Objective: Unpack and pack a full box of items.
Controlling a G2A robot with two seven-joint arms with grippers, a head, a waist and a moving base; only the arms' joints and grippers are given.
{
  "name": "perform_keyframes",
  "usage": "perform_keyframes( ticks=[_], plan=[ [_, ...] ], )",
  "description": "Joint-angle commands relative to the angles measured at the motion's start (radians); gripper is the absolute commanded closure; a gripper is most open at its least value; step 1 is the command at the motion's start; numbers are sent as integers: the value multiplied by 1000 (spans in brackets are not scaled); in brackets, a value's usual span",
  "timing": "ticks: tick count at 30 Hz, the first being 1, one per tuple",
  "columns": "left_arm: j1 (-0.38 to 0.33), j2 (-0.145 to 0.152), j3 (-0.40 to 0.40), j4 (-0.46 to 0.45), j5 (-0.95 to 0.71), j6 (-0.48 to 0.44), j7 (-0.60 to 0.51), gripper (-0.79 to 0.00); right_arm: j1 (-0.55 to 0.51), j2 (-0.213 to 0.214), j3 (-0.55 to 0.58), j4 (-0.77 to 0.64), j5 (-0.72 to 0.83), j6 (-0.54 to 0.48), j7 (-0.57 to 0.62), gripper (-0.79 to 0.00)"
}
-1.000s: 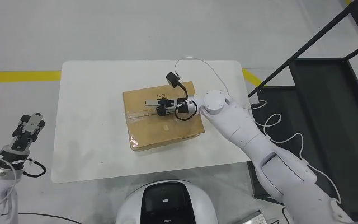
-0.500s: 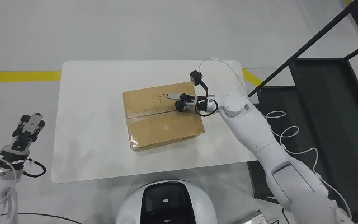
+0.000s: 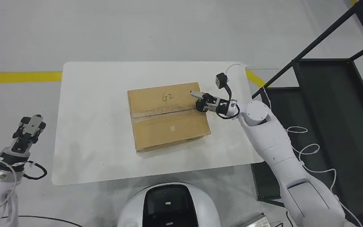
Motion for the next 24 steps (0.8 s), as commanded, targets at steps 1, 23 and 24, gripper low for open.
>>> perform_keyframes(
  ticks=[1,23,24],
  plan=[
    [0,0,0,0,0,0,0,-785,-27,10,37,-43,6,-9,1,-785],
    [-10,-1,18,-28,23,38,19,-785,-311,52,308,-222,215,-263,-95,-785],
    [-11,-1,22,-36,42,41,30,-785,-311,52,307,-221,219,-265,-95,-785]
  ],
)
